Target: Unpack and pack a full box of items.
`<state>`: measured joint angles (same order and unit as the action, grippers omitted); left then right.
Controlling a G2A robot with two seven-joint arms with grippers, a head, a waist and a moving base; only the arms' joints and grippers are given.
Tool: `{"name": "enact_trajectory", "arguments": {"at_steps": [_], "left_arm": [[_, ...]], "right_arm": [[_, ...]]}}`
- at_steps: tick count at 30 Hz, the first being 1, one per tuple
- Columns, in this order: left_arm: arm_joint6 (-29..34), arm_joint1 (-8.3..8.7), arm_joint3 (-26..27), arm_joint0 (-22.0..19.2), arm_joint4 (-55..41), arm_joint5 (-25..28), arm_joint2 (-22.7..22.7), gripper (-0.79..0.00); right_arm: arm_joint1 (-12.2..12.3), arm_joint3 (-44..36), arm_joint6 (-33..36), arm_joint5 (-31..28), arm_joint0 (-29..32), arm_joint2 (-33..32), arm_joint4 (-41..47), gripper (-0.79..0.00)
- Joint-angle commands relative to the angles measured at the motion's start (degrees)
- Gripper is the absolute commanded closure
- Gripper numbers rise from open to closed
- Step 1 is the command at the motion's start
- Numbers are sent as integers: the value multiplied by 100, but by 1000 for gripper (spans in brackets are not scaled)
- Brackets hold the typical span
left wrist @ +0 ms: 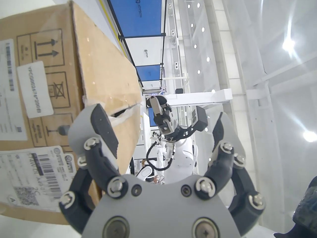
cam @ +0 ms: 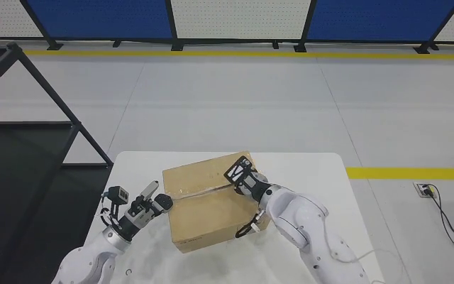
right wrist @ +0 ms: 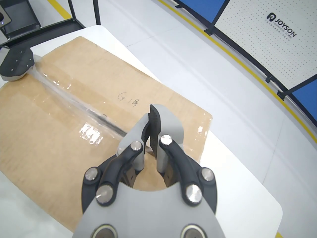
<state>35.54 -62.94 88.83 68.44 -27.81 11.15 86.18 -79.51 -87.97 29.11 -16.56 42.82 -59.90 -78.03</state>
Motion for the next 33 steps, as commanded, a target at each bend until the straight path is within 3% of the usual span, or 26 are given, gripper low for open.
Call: {"name": "enact_trajectory", "arguments": {"at_steps": [1,3,8,21,33], "left_arm": [[-11,-4,8,-1,-14,1,-5,-785],[-15,-7,26,1,-19,11,-9,-785],[-21,-13,39,2,-23,7,-16,-785],[-7,-25,-21,-23,-30,-20,-29,-785],[100,-19,-320,-206,-109,-16,76,-785]], "right_arm": [[7,-110,30,-217,26,-22,158,0],[15,-210,239,-651,7,80,222,0],[-54,-289,466,-829,-88,504,251,0],[-460,705,287,-442,-811,1558,555,0],[-716,1239,194,-165,-1135,1736,1019,0]]}}
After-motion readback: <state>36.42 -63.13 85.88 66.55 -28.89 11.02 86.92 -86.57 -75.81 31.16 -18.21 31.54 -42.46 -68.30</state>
